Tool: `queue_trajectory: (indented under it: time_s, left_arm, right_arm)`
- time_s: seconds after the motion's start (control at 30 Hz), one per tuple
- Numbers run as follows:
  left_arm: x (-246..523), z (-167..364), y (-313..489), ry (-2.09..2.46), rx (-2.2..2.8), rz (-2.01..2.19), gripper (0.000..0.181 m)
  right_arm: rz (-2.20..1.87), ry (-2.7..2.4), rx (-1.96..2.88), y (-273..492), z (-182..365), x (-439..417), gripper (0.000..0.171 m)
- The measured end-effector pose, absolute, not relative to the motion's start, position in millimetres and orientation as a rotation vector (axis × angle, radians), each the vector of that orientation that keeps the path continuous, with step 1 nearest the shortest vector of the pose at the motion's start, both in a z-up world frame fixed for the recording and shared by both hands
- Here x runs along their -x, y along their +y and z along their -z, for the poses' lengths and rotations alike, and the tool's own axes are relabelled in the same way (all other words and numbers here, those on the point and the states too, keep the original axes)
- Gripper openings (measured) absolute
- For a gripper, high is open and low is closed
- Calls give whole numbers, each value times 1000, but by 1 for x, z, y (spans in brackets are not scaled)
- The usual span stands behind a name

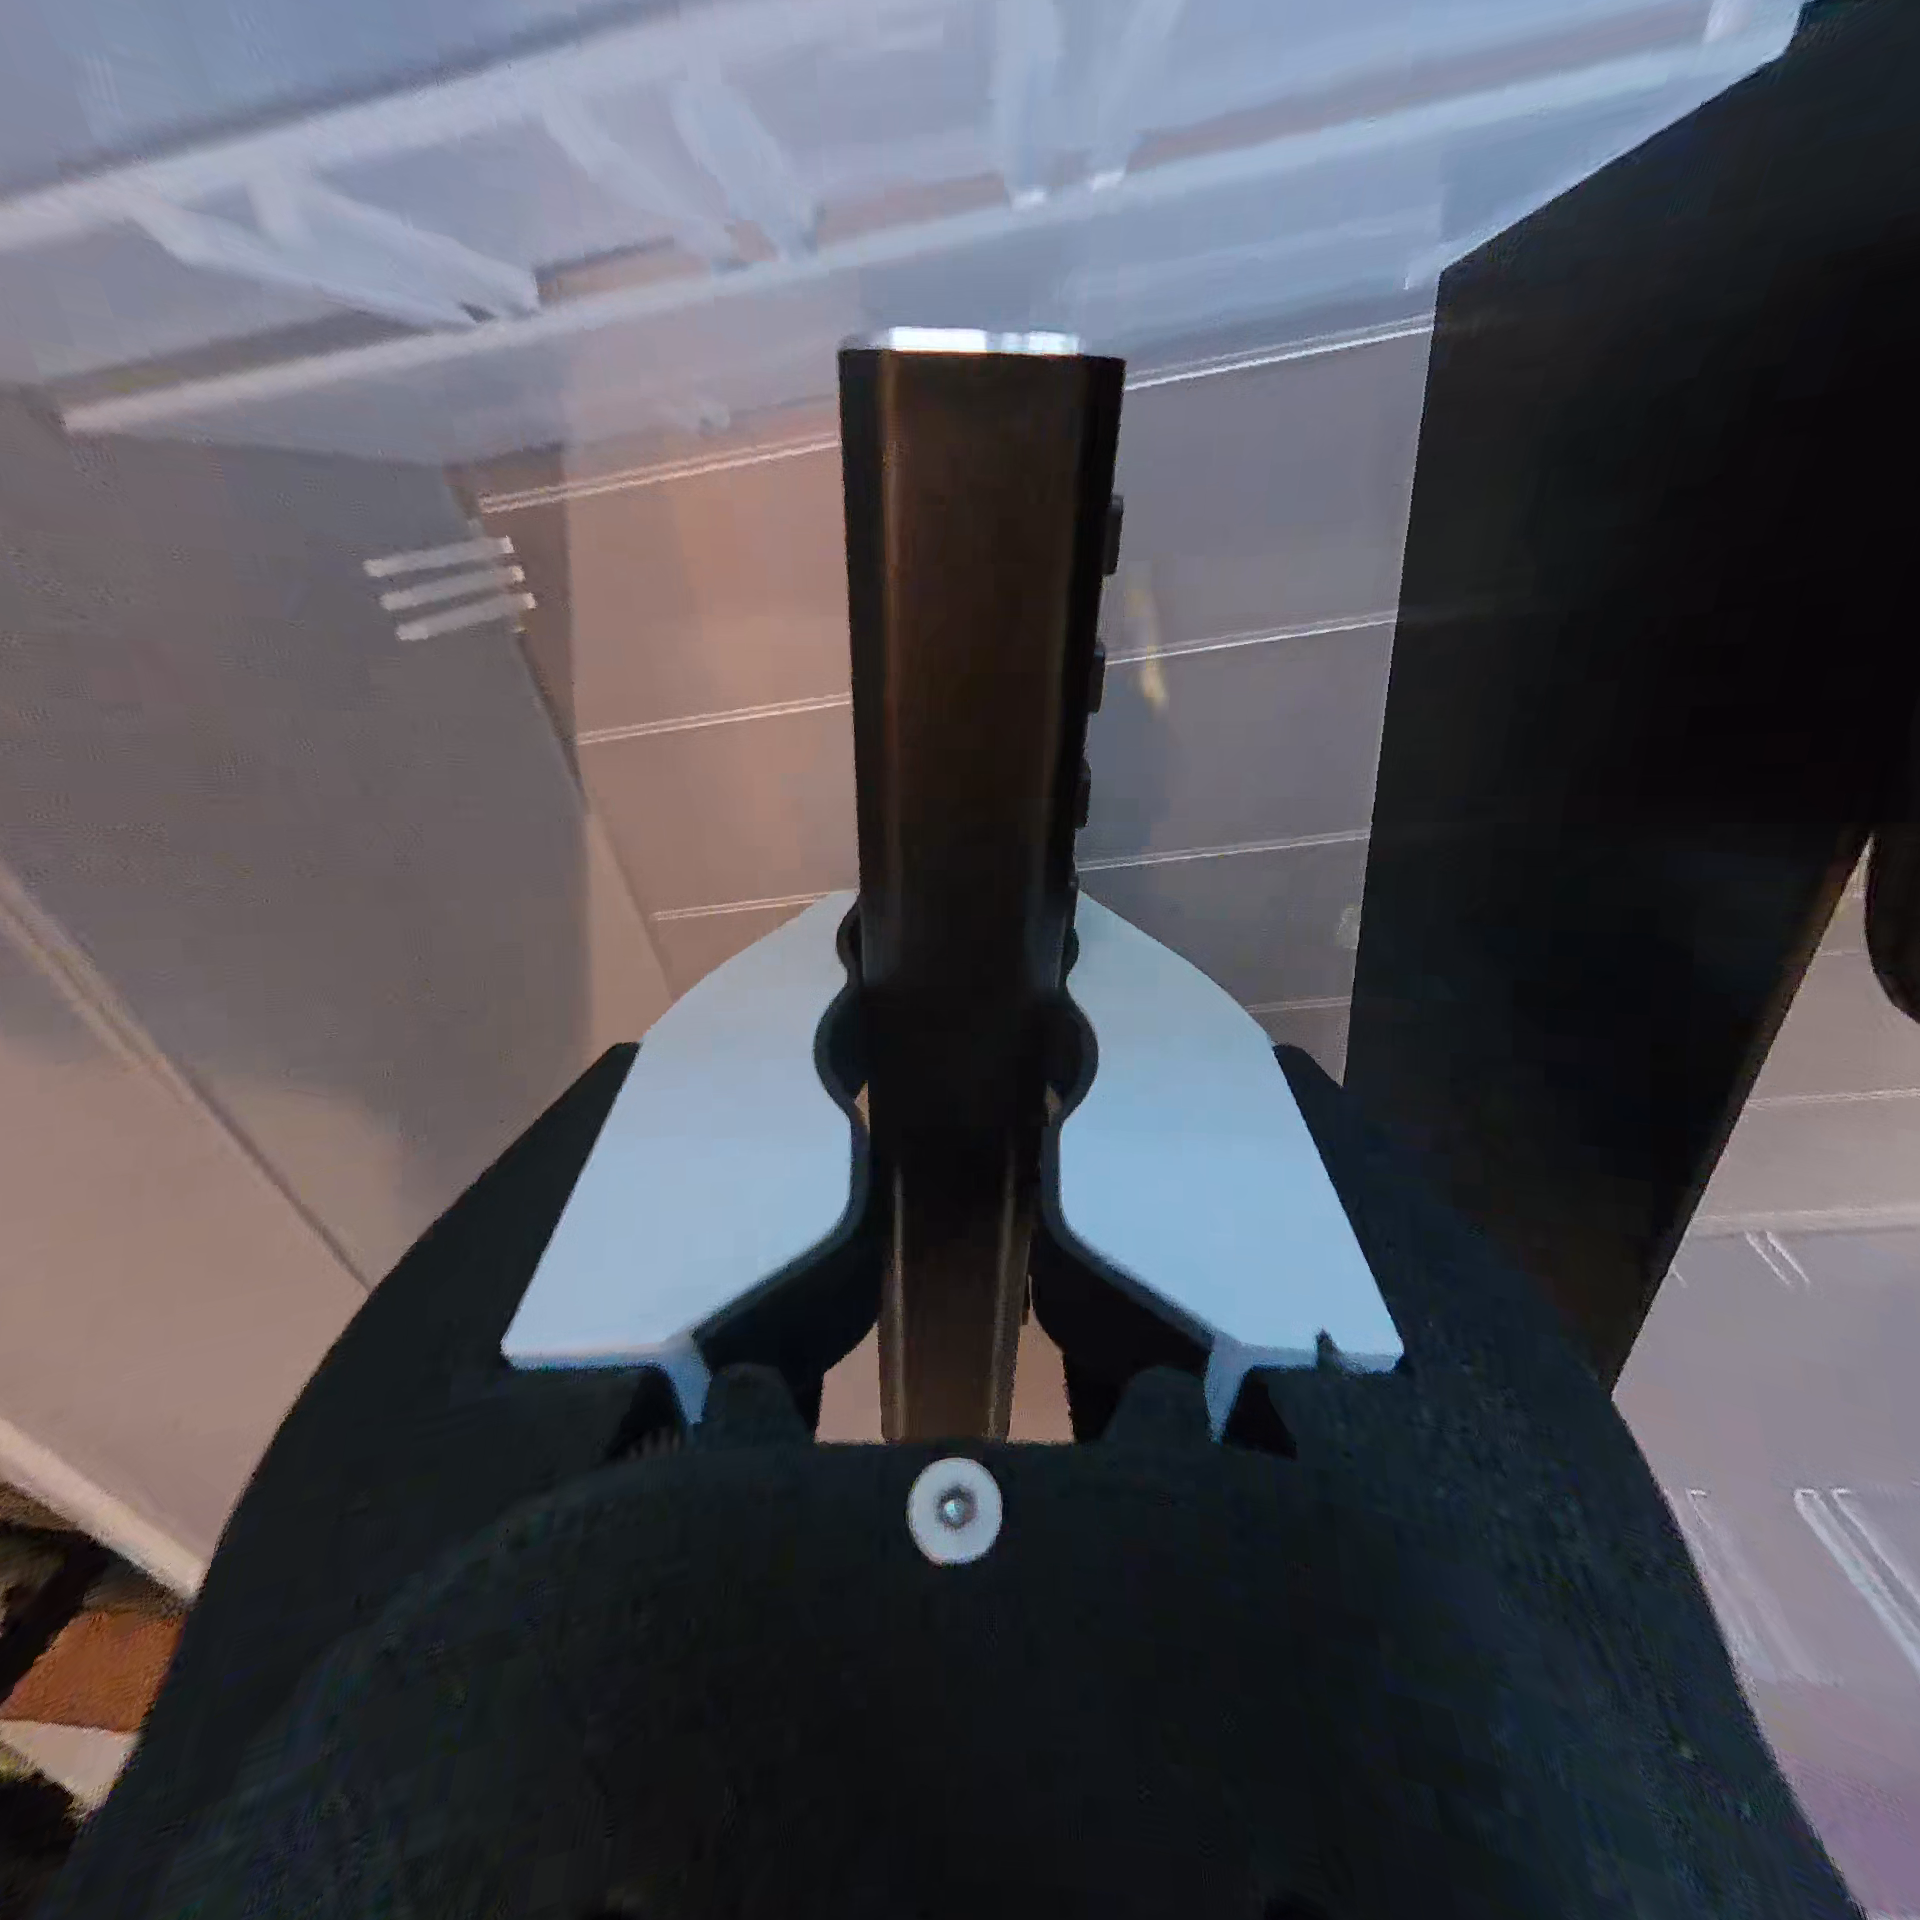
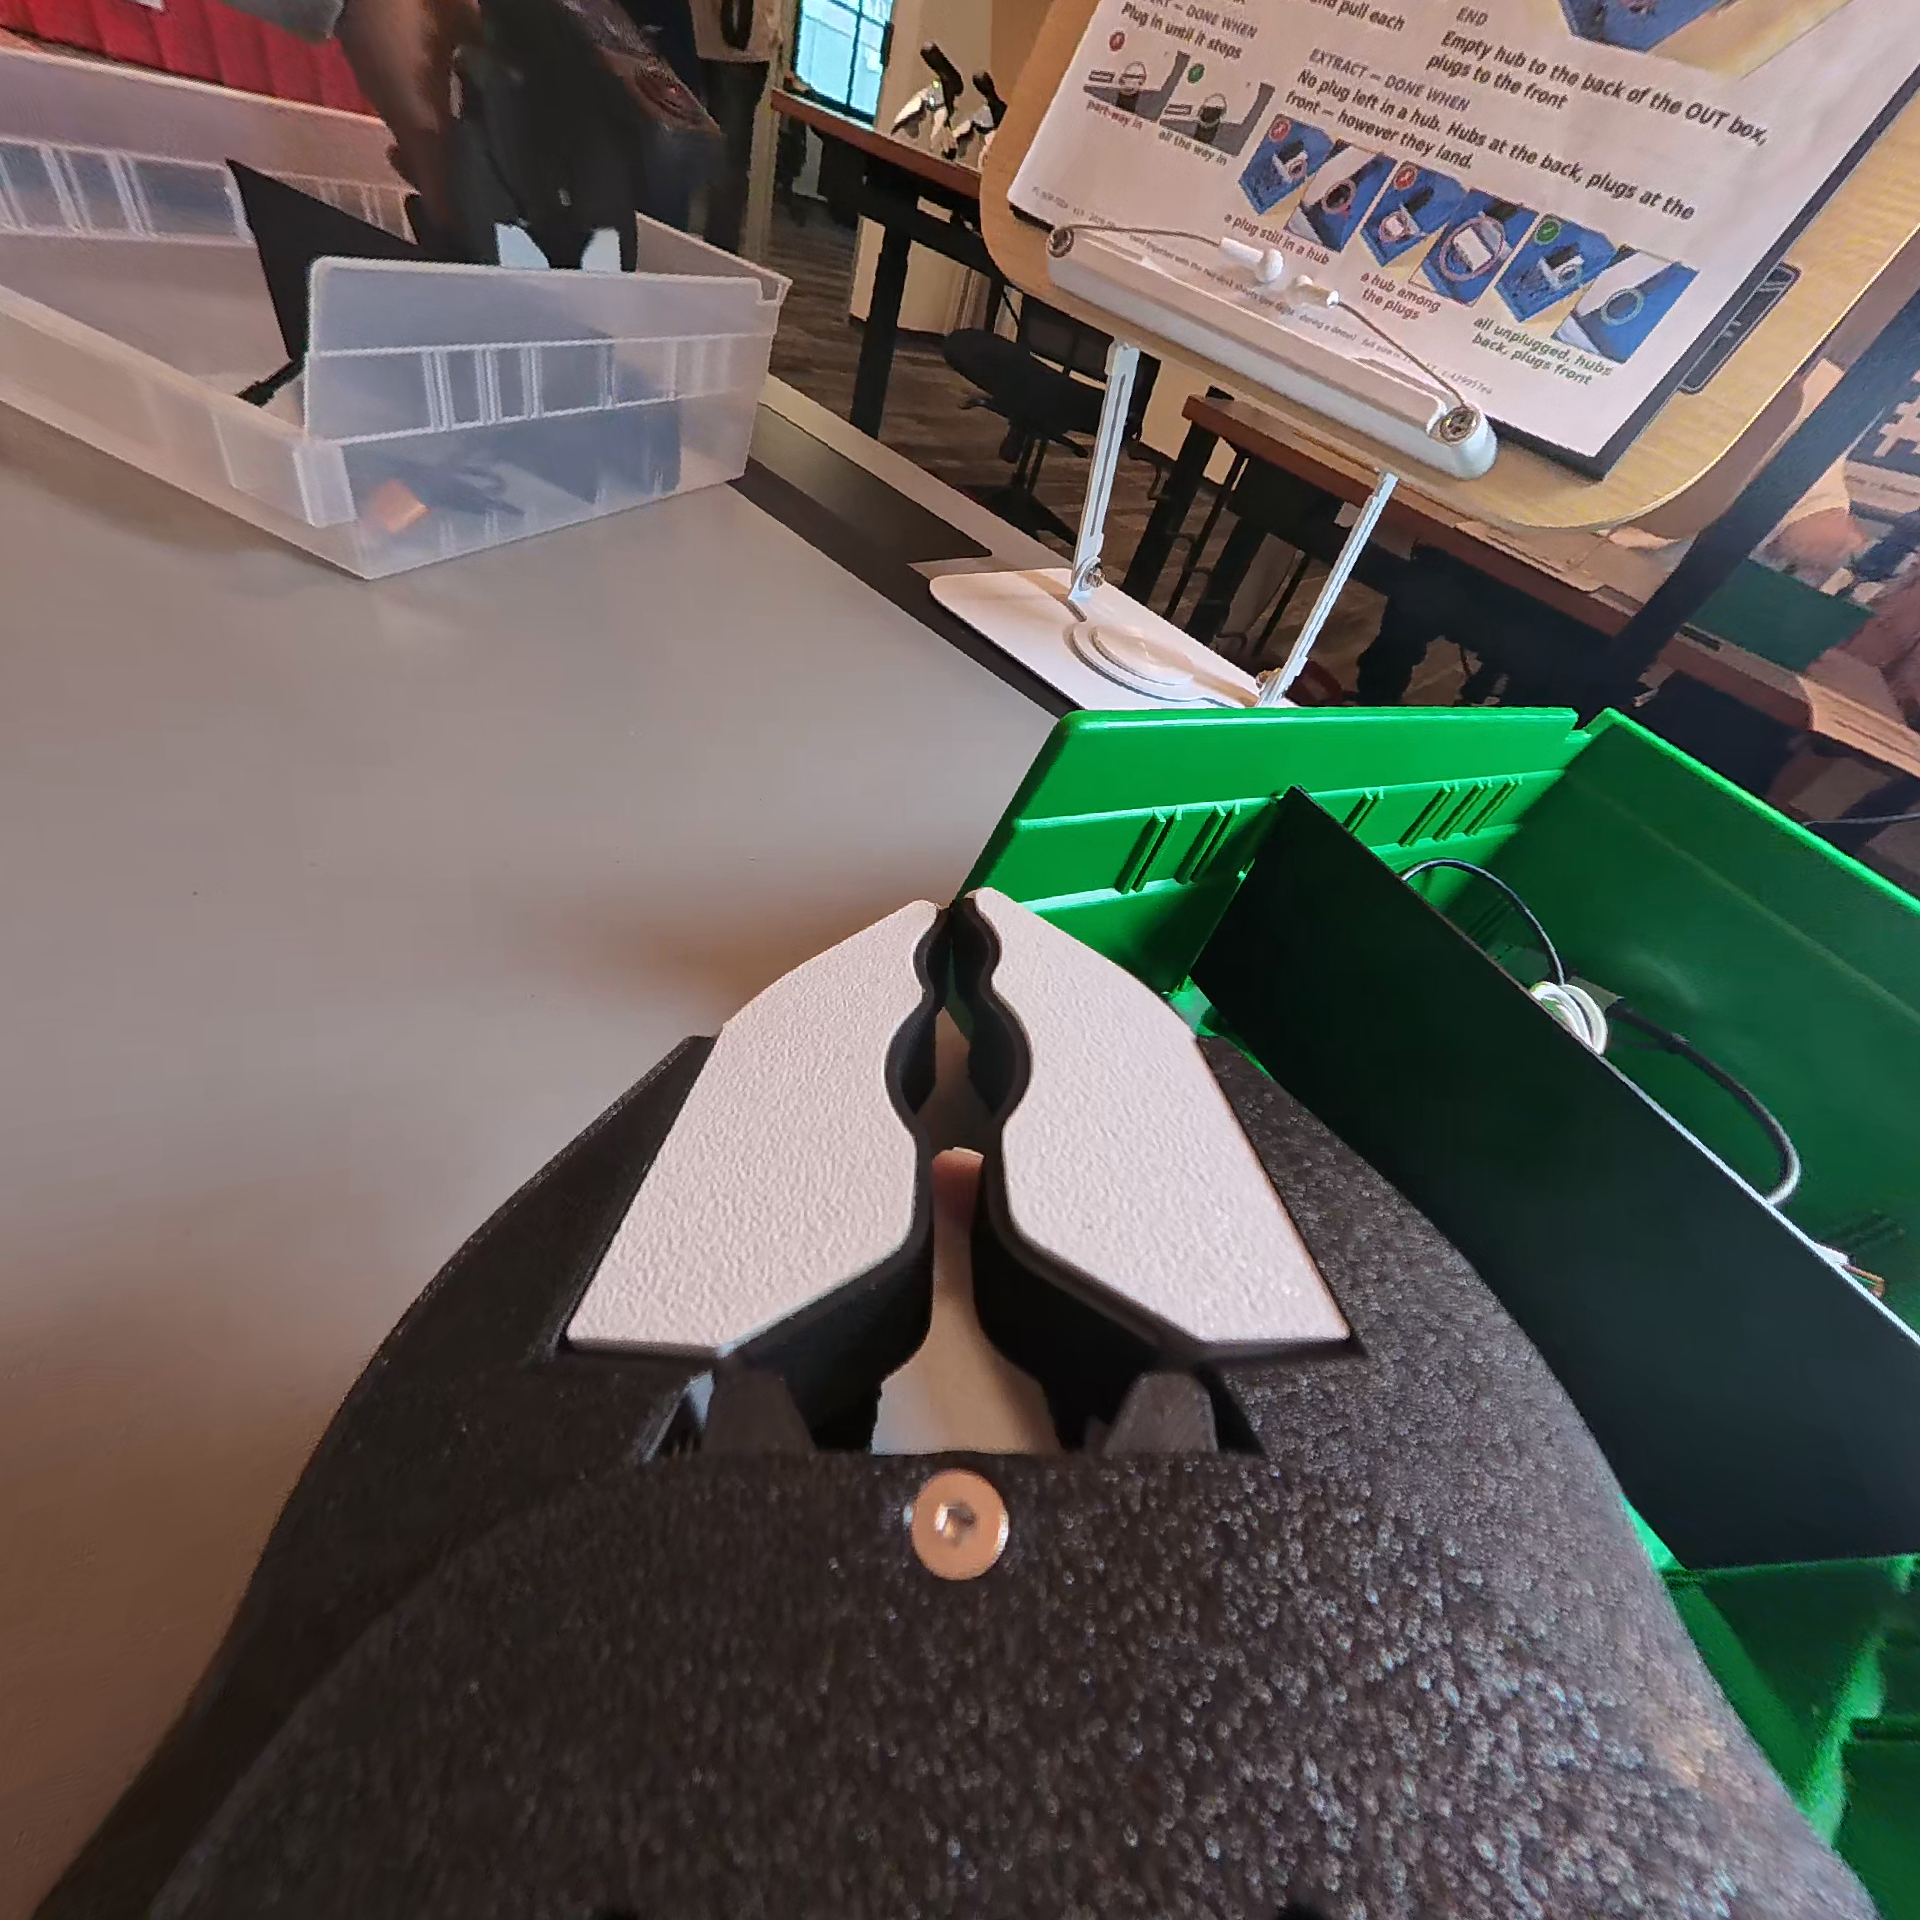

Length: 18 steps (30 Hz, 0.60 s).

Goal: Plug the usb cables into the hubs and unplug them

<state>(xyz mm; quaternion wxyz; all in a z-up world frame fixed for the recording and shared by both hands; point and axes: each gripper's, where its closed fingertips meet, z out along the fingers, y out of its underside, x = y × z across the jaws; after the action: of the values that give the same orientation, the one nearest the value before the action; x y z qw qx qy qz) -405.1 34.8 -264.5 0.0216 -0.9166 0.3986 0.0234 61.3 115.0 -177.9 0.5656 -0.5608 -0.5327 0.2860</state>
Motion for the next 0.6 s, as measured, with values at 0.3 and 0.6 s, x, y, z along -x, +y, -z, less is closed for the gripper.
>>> queue_trajectory:
  time_s: [0.3,0.6]
  left_arm:
    - [398,177,45,1011,2580,-167,31]
    - [228,69,36,479,1968,353,31]
  right_arm:
    - [-690,-1266,1311,112,178,-60,0]
    - [-796,-1305,1235,87,164,-56,11]
